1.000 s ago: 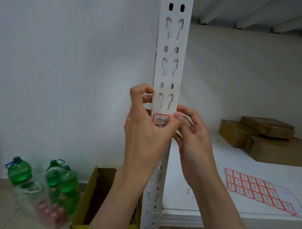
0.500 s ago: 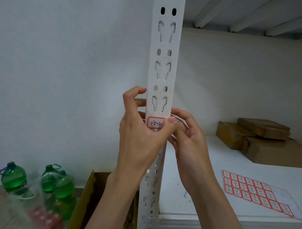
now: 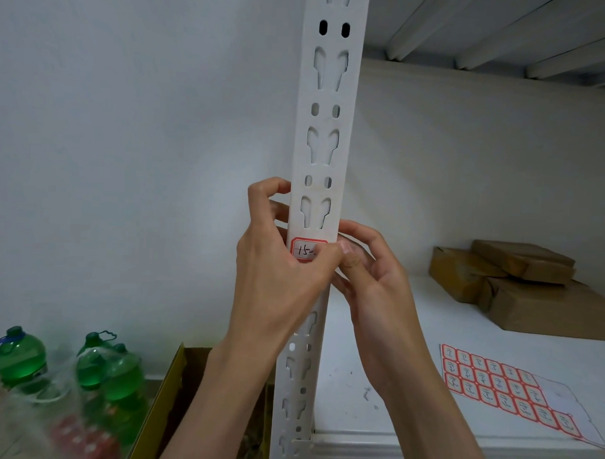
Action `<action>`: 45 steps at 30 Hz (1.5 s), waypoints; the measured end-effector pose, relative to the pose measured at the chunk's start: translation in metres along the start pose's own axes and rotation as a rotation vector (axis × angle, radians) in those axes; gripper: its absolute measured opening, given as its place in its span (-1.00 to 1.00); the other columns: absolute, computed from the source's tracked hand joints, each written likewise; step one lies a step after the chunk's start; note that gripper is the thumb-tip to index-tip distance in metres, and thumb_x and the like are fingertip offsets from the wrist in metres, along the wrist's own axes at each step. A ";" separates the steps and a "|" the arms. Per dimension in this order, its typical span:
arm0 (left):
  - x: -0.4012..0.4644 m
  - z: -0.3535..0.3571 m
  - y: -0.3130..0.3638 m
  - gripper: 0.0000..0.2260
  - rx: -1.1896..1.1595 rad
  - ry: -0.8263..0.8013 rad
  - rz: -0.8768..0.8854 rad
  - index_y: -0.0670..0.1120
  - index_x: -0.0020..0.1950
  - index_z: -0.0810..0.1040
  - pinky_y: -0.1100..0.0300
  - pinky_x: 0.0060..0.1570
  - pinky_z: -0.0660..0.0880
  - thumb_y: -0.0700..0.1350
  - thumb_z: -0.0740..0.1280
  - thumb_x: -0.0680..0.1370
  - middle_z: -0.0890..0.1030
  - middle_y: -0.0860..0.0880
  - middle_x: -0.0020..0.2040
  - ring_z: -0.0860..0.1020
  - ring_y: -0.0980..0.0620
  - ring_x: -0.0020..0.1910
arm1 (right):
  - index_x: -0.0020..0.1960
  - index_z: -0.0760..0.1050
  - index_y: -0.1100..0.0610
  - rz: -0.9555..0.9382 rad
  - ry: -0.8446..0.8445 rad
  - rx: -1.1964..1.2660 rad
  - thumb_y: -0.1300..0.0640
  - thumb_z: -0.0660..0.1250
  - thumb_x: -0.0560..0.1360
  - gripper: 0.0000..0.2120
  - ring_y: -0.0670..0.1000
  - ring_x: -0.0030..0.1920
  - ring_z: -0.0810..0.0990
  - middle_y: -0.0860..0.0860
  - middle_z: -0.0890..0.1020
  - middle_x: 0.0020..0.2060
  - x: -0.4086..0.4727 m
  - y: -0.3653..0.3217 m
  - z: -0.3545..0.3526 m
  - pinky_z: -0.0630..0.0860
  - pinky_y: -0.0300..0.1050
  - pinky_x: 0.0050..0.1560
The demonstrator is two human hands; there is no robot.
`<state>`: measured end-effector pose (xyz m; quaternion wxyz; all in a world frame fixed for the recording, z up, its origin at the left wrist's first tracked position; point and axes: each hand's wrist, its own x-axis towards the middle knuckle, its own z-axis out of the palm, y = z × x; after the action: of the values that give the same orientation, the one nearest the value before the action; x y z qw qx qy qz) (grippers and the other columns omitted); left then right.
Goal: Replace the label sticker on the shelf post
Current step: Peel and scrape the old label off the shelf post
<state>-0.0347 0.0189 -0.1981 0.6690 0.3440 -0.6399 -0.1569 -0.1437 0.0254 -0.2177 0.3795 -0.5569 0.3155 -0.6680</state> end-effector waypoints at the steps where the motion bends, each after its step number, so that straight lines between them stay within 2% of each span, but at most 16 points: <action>1: 0.000 -0.001 0.000 -0.39 -0.002 -0.003 -0.004 0.13 0.27 0.21 0.51 -0.22 0.49 -0.12 0.55 0.43 0.57 0.02 0.23 0.60 0.04 -0.01 | 0.23 0.51 -0.02 -0.001 -0.002 -0.002 0.10 0.26 0.63 -0.81 -0.16 0.06 0.70 -0.22 0.73 -0.01 0.000 0.000 0.000 0.61 -0.29 0.08; 5: -0.002 0.002 0.001 -0.46 -0.063 -0.020 -0.083 0.12 0.31 0.25 0.52 -0.25 0.48 -0.14 0.48 0.48 0.53 0.06 0.24 0.59 0.06 0.02 | 0.23 0.52 -0.01 -0.003 -0.006 0.006 0.12 0.26 0.63 -0.80 -0.14 0.06 0.70 -0.21 0.73 -0.02 0.001 -0.001 -0.001 0.61 -0.29 0.08; 8: -0.004 0.010 0.000 -0.62 -0.159 -0.059 -0.208 0.02 0.31 0.35 0.51 -0.27 0.48 -0.15 0.37 0.55 0.55 0.03 0.26 0.59 0.07 0.06 | 0.24 0.53 0.01 -0.008 -0.005 0.016 0.13 0.25 0.64 -0.80 -0.13 0.07 0.70 -0.19 0.73 -0.01 0.000 0.000 -0.001 0.61 -0.27 0.11; 12: -0.002 0.012 -0.002 -0.74 -0.245 -0.081 -0.271 0.01 0.24 0.40 0.44 -0.26 0.51 -0.17 0.28 0.56 0.60 0.08 0.10 0.60 0.23 -0.05 | 0.25 0.51 -0.02 -0.014 -0.010 -0.015 0.13 0.24 0.65 -0.79 -0.20 0.06 0.69 -0.26 0.72 -0.03 -0.001 0.001 0.000 0.59 -0.35 0.06; 17: -0.001 0.011 -0.004 -0.76 -0.272 -0.104 -0.296 0.02 0.23 0.41 0.30 -0.13 0.56 -0.19 0.26 0.59 0.60 0.07 0.14 0.61 0.08 0.08 | 0.25 0.51 -0.05 -0.023 -0.013 -0.039 0.13 0.24 0.65 -0.78 -0.26 0.04 0.67 -0.32 0.70 -0.05 -0.001 0.002 0.001 0.57 -0.41 -0.01; 21: 0.001 0.011 -0.004 -0.77 -0.268 -0.100 -0.298 0.00 0.21 0.42 0.33 -0.21 0.55 -0.19 0.26 0.58 0.62 0.02 0.10 0.62 0.04 0.03 | 0.26 0.51 -0.04 -0.018 -0.011 -0.016 0.13 0.24 0.65 -0.78 -0.20 0.08 0.68 -0.24 0.72 0.02 0.000 0.002 0.001 0.59 -0.33 0.08; 25: 0.002 0.013 -0.004 -0.76 -0.251 -0.075 -0.286 -0.03 0.19 0.44 0.40 -0.28 0.51 -0.23 0.28 0.55 0.62 0.01 0.04 0.62 0.08 -0.08 | 0.27 0.50 -0.02 -0.012 -0.004 0.005 0.14 0.22 0.66 -0.78 -0.13 0.12 0.69 -0.18 0.72 0.06 0.000 0.002 0.002 0.60 -0.22 0.16; 27: 0.001 0.014 -0.004 -0.75 -0.237 -0.062 -0.282 -0.03 0.19 0.44 0.41 -0.28 0.52 -0.22 0.32 0.54 0.63 0.02 0.04 0.63 0.07 -0.07 | 0.27 0.50 -0.01 -0.008 -0.004 0.024 0.15 0.22 0.66 -0.78 -0.10 0.13 0.69 -0.15 0.72 0.08 -0.001 0.002 0.002 0.60 -0.18 0.19; 30: 0.002 0.015 -0.006 -0.77 -0.243 -0.055 -0.273 0.00 0.13 0.46 0.32 -0.23 0.59 -0.14 0.36 0.50 0.66 0.04 -0.03 0.65 0.06 -0.12 | 0.27 0.50 0.02 -0.003 -0.005 0.050 0.17 0.22 0.66 -0.79 -0.08 0.13 0.69 -0.10 0.72 0.09 -0.001 0.002 0.002 0.61 -0.17 0.18; 35: 0.002 0.012 -0.007 -0.83 -0.280 -0.091 -0.306 0.03 0.11 0.47 0.24 -0.16 0.63 -0.17 0.31 0.54 0.68 0.03 -0.05 0.68 0.05 -0.10 | 0.28 0.49 0.02 -0.002 -0.007 0.046 0.17 0.22 0.66 -0.78 -0.09 0.12 0.69 -0.10 0.72 0.07 -0.001 0.001 0.003 0.61 -0.19 0.16; 40: 0.003 0.011 -0.008 -0.82 -0.299 -0.130 -0.312 0.06 0.11 0.47 0.38 -0.32 0.53 -0.18 0.27 0.57 0.65 0.11 -0.13 0.63 0.23 -0.22 | 0.29 0.49 0.01 -0.001 -0.005 0.023 0.16 0.22 0.67 -0.77 -0.11 0.13 0.69 -0.13 0.72 0.07 -0.002 0.000 0.003 0.60 -0.19 0.16; 45: 0.003 0.011 -0.009 -0.77 -0.319 -0.133 -0.291 0.00 0.17 0.45 0.34 -0.25 0.50 -0.20 0.28 0.55 0.63 0.03 -0.01 0.61 0.12 -0.11 | 0.26 0.50 0.00 -0.017 -0.010 -0.003 0.19 0.24 0.66 -0.78 -0.14 0.11 0.68 -0.17 0.72 0.06 -0.002 -0.001 0.001 0.61 -0.22 0.14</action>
<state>-0.0428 0.0075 -0.2023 0.6417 0.3114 -0.5931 -0.3735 -0.1428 0.0277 -0.2176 0.3747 -0.5636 0.3101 -0.6678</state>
